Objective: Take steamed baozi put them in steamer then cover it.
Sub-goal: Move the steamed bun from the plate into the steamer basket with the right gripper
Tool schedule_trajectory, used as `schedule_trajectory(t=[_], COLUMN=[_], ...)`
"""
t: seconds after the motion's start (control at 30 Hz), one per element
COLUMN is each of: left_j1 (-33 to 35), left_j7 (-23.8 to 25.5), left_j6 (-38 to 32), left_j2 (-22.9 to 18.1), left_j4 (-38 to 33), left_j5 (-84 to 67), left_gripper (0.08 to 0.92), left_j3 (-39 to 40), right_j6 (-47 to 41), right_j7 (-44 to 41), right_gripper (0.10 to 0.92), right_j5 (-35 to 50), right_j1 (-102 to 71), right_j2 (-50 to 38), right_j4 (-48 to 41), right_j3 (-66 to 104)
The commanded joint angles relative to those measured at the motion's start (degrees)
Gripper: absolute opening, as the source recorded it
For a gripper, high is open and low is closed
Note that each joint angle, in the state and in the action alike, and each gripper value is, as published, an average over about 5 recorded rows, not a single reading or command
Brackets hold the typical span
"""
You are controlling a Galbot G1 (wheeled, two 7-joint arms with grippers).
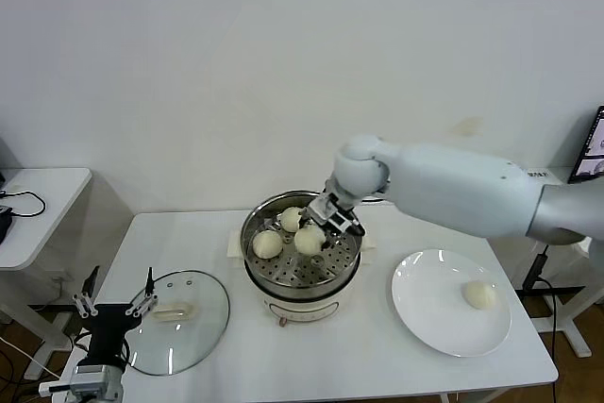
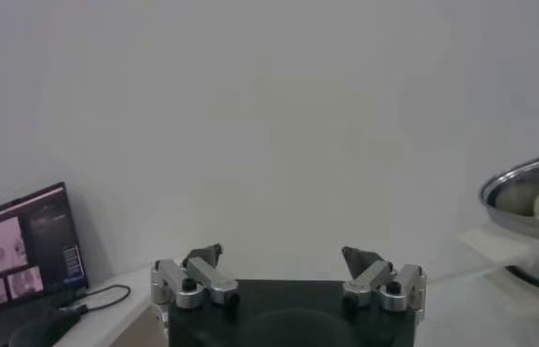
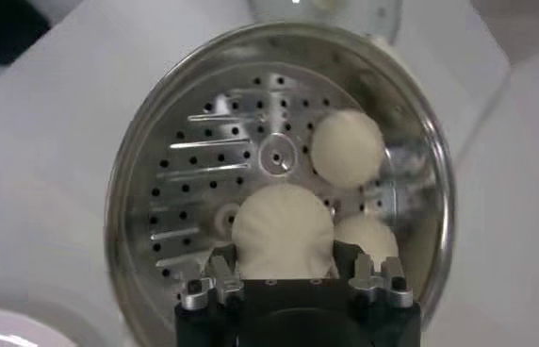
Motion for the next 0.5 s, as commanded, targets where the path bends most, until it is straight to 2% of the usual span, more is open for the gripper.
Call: schedule_trajectory(t=[0.03,0.5], left_j1=[-0.03,0.32], left_j7=[0.00,-0.04], left_j6=[-0.05,-0.20], left_j2=[-0.31,-0.77], left_j4=[-0.01,-0.47], left_j5=[-0.24,-0.37], left_gripper=[0.823,0.823], left_j3=[-0.36,-0.73], right_j6=[12.01,15.80], right_j7=[0.56,-0.75], right_gripper=[0.643,0.653], right_j5=[-5.49,-4.82], right_j1=[0.67,0.61], right_j2=[4.44,3.76], right_j4=[-0.57,3.15], right_j3=[-4.22,-5.73])
